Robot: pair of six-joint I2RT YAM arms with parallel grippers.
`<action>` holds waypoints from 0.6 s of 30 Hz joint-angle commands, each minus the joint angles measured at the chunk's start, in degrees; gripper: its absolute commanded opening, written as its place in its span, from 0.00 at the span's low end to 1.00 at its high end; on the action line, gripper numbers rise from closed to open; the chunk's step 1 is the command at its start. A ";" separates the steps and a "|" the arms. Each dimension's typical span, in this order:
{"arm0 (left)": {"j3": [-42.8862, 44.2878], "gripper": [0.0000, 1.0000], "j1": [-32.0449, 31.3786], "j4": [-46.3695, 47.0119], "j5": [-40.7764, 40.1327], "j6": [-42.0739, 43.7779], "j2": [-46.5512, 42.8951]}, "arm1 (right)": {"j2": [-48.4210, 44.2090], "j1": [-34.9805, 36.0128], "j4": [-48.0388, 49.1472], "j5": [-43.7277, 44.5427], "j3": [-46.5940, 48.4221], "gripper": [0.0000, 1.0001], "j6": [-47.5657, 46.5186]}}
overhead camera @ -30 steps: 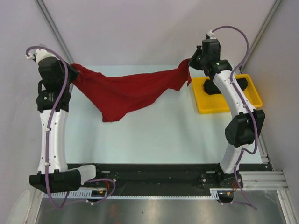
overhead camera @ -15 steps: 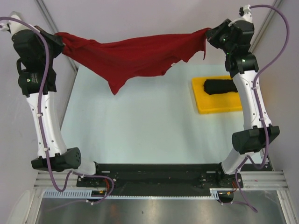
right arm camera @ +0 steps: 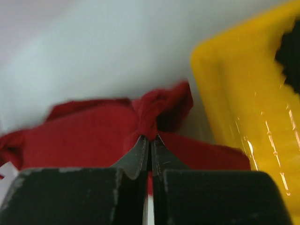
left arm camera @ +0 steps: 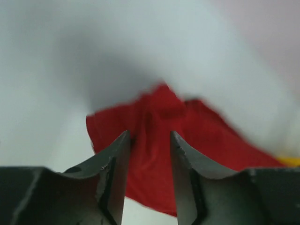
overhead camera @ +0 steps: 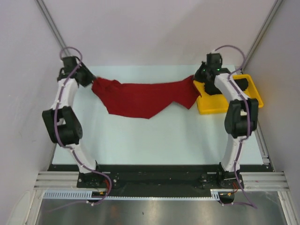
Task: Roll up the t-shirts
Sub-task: Flatten out the T-shirt at the center of the board.
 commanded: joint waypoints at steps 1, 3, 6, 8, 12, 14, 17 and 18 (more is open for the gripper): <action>-5.55 0.54 -4.25 3.08 2.85 0.52 -1.00 | 6.30 2.96 -4.03 -1.42 2.03 0.00 -1.59; -8.98 0.64 -8.36 2.22 -2.31 2.10 -4.93 | 7.35 3.23 -4.11 -0.89 2.56 0.00 -1.68; -18.71 0.63 -15.46 2.03 -11.54 0.71 -14.14 | 7.10 3.23 -4.20 1.39 2.91 0.00 -1.85; -29.48 0.58 -19.00 3.69 -18.90 -2.70 -19.70 | 7.01 3.23 -4.11 1.57 2.83 0.00 -1.85; -46.14 0.53 -28.48 8.70 -25.78 -8.08 -29.56 | 5.69 4.28 -3.50 2.01 1.25 0.00 -2.47; -50.62 0.54 -30.70 9.67 -27.29 -11.14 -30.02 | 4.81 4.72 -3.32 2.45 0.28 0.00 -2.82; -52.84 0.58 -32.64 11.95 -28.36 -14.14 -27.13 | 3.59 5.43 -2.89 2.45 -0.60 0.00 -3.26; -52.93 0.59 -32.73 12.83 -28.09 -14.50 -26.16 | 3.23 5.51 -2.54 2.71 -1.30 0.00 -3.61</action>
